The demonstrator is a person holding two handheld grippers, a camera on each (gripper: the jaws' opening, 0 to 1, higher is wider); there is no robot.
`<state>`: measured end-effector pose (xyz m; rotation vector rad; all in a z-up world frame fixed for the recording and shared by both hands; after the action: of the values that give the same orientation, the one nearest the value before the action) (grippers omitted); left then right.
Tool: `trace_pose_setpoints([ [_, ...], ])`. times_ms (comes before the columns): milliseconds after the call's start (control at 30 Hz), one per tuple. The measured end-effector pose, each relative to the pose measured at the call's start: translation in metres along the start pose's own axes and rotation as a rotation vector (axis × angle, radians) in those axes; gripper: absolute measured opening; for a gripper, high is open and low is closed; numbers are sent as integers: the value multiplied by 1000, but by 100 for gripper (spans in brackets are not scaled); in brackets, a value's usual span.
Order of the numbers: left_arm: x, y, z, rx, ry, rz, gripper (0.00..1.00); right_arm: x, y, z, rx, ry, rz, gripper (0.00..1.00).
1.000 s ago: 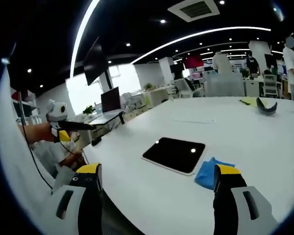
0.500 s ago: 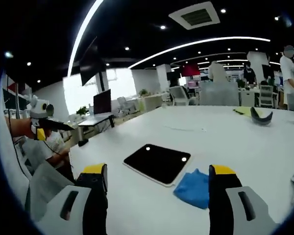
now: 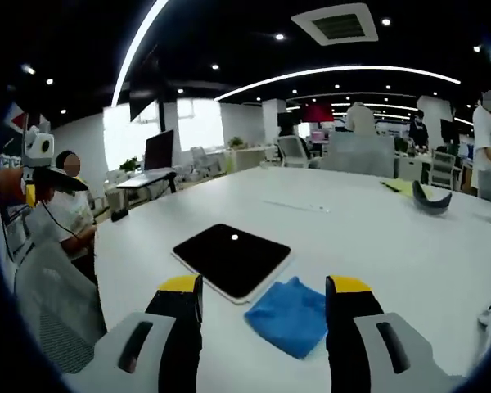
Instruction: Wipe the mirror surface with the cleaning cloth until all visible marks leave the cleaned area.
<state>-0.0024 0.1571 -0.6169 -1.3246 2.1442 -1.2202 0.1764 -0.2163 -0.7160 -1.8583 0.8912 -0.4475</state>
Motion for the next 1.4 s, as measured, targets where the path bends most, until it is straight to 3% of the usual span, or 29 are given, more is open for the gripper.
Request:
trace_pose_setpoints([
  [733,21,-13,-7,47,-128,-69,99,46,22,59,-102,-90,-47,48],
  [1033,26,-2,-4,16,-160,-98,99,53,28,67,-113,-102,-44,49],
  [1400,33,-4,0,2,-182,-109,98,61,45,75,-139,-99,-54,46],
])
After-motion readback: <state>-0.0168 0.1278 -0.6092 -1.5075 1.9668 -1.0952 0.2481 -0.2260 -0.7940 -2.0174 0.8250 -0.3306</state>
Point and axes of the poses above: the point that each gripper's makers call its tool centre point, and the gripper's own axes: z roughly forward along the fingers, x roughly to its right, y roughly out of its underside, the point moved 9 cm from there along -z, roughly backward along the fingers, and after that the axes turned 5 degrees about -x, right-handed, at the moved point
